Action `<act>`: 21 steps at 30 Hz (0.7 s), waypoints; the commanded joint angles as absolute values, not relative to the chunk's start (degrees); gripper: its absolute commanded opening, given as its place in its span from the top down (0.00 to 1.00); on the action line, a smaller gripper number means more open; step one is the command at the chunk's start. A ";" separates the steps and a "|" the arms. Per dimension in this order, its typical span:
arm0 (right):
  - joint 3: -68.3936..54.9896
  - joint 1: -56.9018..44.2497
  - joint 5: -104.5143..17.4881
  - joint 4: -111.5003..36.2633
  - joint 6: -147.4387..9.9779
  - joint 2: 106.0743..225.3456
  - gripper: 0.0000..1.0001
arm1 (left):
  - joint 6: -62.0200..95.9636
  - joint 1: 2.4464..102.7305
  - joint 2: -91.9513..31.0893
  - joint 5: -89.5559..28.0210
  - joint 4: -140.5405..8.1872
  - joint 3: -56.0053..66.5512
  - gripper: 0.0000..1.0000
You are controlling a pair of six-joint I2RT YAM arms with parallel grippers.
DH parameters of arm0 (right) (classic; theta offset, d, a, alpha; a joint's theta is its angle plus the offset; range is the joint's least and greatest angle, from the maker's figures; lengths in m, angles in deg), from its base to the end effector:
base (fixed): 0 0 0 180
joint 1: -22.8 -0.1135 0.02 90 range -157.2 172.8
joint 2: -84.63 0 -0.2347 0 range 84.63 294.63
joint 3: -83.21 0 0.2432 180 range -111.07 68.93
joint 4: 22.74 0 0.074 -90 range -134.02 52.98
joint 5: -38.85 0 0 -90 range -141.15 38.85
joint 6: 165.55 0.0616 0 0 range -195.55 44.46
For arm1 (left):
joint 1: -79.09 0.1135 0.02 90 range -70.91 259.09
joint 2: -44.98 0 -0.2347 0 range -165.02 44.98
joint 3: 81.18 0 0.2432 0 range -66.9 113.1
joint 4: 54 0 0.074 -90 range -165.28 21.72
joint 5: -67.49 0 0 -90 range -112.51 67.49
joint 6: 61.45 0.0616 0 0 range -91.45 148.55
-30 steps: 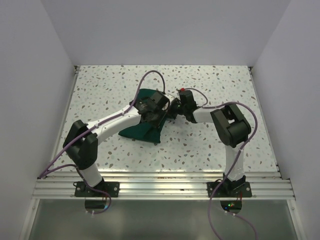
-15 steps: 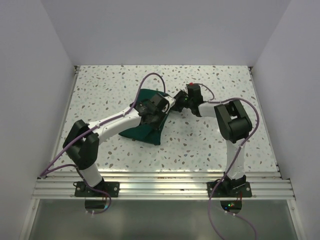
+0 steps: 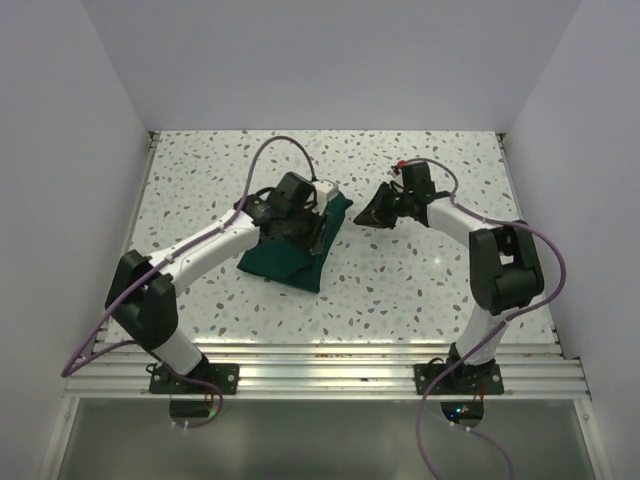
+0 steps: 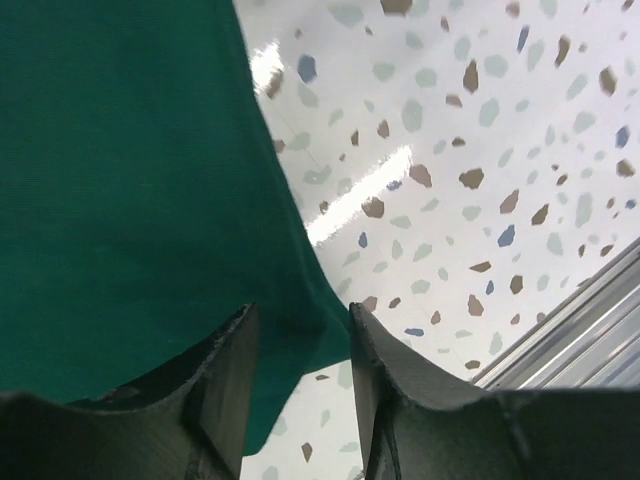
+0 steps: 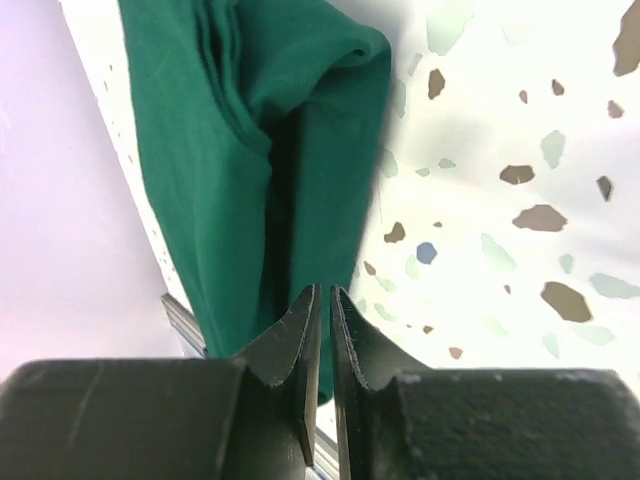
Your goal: Prepare the surgical pack
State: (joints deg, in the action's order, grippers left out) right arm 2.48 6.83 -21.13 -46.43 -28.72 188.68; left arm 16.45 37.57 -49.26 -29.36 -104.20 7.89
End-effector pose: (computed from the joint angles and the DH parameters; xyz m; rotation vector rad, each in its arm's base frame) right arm 0.3637 0.1361 0.1518 0.4180 2.5241 1.1044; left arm 0.2620 -0.2417 0.2144 0.7096 2.5111 -0.5062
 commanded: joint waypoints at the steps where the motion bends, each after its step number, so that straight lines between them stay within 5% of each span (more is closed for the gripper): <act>1: 1.79 7.68 -16.11 -49.34 -35.11 185.79 0.88 | 14.49 44.09 -42.49 -35.41 -100.98 6.15 0.57; 5: -0.67 7.33 -8.37 -42.06 -31.78 188.68 0.89 | 14.93 48.04 -41.42 -39.80 -97.66 2.81 0.67; 10: -9.37 4.09 -3.09 -38.27 -27.84 193.69 0.89 | 12.21 49.65 -43.44 -50.96 -89.83 -2.55 0.94; 21: -7.72 4.60 1.93 -9.53 -8.76 208.98 0.90 | 4.92 49.03 -45.38 -58.89 -73.65 -12.47 1.00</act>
